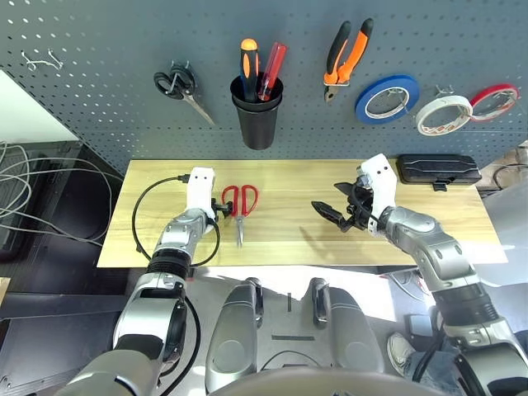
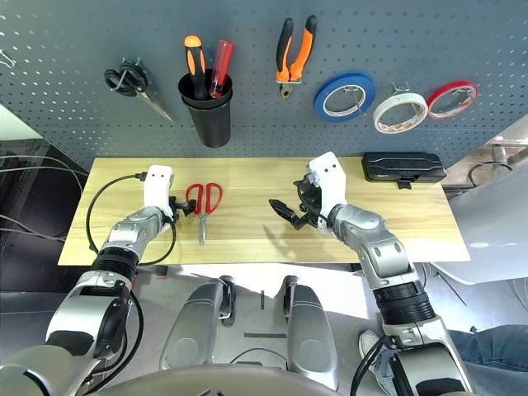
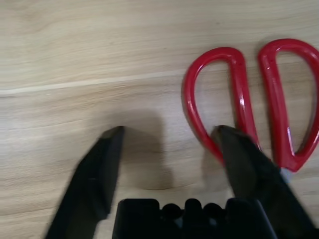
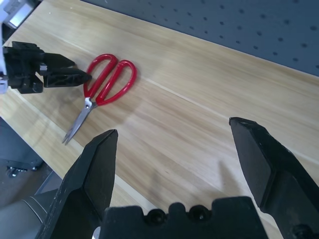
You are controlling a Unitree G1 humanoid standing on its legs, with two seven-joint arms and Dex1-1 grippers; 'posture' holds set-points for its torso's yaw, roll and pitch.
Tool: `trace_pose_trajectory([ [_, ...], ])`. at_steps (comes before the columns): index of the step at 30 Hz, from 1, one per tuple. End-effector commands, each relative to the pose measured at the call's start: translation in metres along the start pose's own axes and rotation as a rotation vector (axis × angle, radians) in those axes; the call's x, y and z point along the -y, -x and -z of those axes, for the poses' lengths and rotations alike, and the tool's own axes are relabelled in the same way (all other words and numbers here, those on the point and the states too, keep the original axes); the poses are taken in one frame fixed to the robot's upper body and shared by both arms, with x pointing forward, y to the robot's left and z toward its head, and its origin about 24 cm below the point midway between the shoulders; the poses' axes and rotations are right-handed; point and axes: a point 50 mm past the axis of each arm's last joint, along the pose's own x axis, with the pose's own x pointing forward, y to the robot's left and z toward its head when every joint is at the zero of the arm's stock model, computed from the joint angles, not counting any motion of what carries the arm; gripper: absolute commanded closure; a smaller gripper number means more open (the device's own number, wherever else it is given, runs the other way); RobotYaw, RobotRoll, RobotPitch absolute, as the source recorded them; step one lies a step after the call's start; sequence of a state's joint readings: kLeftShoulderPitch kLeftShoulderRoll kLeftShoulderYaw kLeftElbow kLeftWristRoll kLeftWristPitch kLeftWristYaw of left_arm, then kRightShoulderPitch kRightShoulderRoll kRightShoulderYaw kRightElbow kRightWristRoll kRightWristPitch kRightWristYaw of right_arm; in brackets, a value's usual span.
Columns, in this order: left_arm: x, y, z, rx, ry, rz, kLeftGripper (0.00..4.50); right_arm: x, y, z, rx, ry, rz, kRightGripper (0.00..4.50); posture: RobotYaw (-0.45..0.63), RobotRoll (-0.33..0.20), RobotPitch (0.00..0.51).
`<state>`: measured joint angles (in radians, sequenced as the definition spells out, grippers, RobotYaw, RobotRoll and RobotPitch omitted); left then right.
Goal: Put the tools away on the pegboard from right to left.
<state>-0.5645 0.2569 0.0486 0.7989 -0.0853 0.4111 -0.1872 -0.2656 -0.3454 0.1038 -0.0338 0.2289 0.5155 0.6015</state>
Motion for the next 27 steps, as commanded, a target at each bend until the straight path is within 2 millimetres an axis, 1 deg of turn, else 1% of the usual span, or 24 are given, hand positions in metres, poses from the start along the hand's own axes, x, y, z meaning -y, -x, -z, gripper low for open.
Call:
trace_pose_trajectory([
  [1,0.007,-0.004,0.015,-0.068,-0.004,0.024,2.51,-0.002,0.001,0.003,-0.018,0.003,-0.013,0.0,0.02,0.0,0.282],
  [3,0.014,-0.005,0.017,-0.083,0.009,0.066,3.32,-0.003,0.001,0.002,-0.018,0.007,-0.017,0.0,0.02,0.0,0.281],
  [4,0.017,-0.006,0.016,-0.077,0.018,0.08,3.62,-0.003,0.0,0.002,-0.016,0.01,-0.018,0.0,0.02,0.0,0.28],
  [6,0.021,-0.006,0.014,-0.071,0.026,0.111,4.37,-0.002,0.0,0.0,-0.014,0.014,-0.02,0.0,0.02,0.0,0.279],
  [7,0.023,-0.006,0.013,-0.067,0.035,0.122,4.48,-0.002,-0.001,-0.001,-0.011,0.017,-0.02,0.0,0.02,0.0,0.278],
  [10,0.025,-0.005,0.012,-0.052,0.033,0.144,4.48,-0.002,-0.002,-0.003,-0.004,0.025,-0.023,0.0,0.02,0.0,0.274],
  [14,0.02,0.005,0.005,0.077,0.038,0.154,4.48,-0.003,-0.003,-0.012,0.022,0.047,-0.033,0.0,0.02,0.0,0.266],
  [17,0.013,0.022,-0.002,0.254,-0.012,0.162,4.48,-0.005,-0.003,-0.022,0.052,0.068,-0.045,0.0,0.02,0.0,0.263],
  [18,0.009,0.033,-0.002,0.329,-0.043,0.169,4.48,-0.006,-0.003,-0.028,0.069,0.074,-0.051,0.0,0.02,0.0,0.262],
  [20,0.004,0.048,0.001,0.413,-0.086,0.181,4.48,-0.007,-0.003,-0.035,0.092,0.084,-0.061,0.0,0.03,0.0,0.261],
  [22,-0.003,0.063,0.003,0.504,-0.093,0.168,4.48,-0.009,-0.003,-0.043,0.116,0.101,-0.077,0.0,0.04,0.0,0.261],
  [24,-0.011,0.081,0.002,0.642,-0.112,0.159,4.48,-0.011,-0.004,-0.051,0.141,0.122,-0.097,0.0,0.04,0.0,0.259],
  [26,-0.013,0.088,0.001,0.7,-0.129,0.165,4.48,-0.012,-0.004,-0.054,0.148,0.129,-0.103,0.0,0.04,0.0,0.259],
  [27,-0.015,0.094,0.0,0.757,-0.129,0.156,4.48,-0.012,-0.004,-0.056,0.154,0.134,-0.107,0.0,0.04,0.0,0.259],
])
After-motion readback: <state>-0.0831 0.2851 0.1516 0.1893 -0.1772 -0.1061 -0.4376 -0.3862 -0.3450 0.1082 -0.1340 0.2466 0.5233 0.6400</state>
